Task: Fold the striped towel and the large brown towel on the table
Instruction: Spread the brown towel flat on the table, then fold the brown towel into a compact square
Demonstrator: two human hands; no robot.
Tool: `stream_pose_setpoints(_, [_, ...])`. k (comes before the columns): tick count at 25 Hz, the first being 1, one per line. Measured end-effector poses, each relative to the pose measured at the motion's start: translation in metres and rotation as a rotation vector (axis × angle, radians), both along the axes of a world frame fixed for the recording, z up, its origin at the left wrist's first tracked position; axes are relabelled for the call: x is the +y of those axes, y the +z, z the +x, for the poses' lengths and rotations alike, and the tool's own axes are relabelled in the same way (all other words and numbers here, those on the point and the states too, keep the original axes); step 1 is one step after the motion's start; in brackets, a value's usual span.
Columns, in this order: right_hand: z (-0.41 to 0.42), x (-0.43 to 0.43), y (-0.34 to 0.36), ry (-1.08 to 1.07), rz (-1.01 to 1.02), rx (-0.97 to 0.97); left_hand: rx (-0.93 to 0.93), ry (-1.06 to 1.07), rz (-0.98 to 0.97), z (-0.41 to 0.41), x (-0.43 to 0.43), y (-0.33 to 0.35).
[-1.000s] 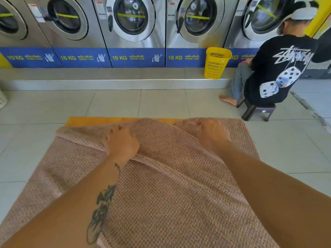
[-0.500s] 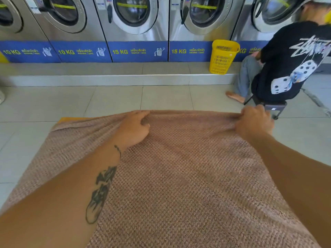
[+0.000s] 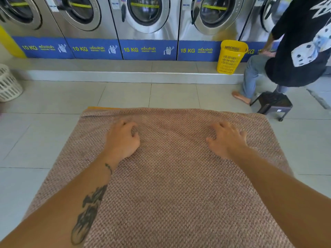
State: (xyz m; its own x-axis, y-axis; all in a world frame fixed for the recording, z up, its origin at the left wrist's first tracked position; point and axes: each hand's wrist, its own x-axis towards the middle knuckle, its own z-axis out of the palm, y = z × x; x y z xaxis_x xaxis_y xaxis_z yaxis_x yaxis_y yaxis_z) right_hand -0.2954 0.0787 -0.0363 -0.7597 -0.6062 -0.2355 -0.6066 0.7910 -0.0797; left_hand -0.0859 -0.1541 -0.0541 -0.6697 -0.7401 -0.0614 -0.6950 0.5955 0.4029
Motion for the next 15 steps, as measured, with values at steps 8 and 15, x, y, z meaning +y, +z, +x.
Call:
stream_pose_setpoints(8, [0.170,0.034,0.052,0.147,-0.261,-0.231,0.185,0.022,0.145,0.124,0.066,0.057])
stream_pose_setpoints(15, [0.332,0.073,0.086,0.268,-0.387,-0.315,0.280,0.118,0.266,0.311,0.145,0.096])
